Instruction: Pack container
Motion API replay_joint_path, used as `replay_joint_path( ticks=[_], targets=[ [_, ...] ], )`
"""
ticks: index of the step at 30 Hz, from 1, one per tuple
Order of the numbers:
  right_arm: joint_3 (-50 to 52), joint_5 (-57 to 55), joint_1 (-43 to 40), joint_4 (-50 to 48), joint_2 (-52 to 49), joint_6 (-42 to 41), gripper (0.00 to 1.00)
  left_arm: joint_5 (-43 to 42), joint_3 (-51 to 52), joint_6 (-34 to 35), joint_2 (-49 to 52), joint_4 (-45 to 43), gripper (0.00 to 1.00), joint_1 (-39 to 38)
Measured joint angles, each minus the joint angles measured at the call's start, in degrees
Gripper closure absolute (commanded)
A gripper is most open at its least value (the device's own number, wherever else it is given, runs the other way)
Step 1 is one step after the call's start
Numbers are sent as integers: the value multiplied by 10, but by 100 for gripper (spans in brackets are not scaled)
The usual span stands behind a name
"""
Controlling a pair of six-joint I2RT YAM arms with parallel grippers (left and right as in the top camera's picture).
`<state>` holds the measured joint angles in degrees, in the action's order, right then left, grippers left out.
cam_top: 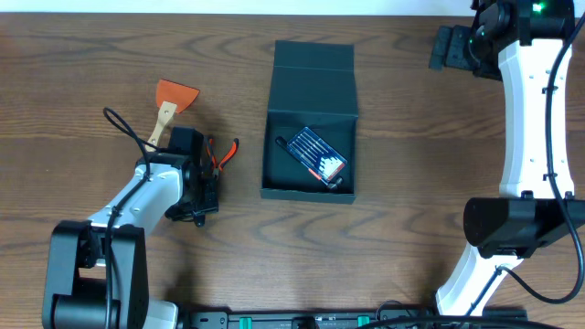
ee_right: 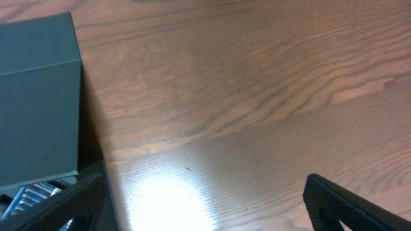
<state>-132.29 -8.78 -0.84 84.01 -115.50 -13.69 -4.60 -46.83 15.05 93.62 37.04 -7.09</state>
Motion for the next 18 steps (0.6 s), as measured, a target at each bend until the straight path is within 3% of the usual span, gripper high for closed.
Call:
replay_joint_path(
  ticks=[5, 16, 18],
  targets=[
    [0, 0, 0, 0, 0, 0, 1, 5, 0, 2, 0, 1, 67, 0],
    [0, 0, 0, 0, 0, 0, 1, 7, 1, 2, 0, 2, 69, 0],
    [0, 0, 0, 0, 0, 0, 1, 7, 1, 2, 0, 2, 75, 0]
  ],
)
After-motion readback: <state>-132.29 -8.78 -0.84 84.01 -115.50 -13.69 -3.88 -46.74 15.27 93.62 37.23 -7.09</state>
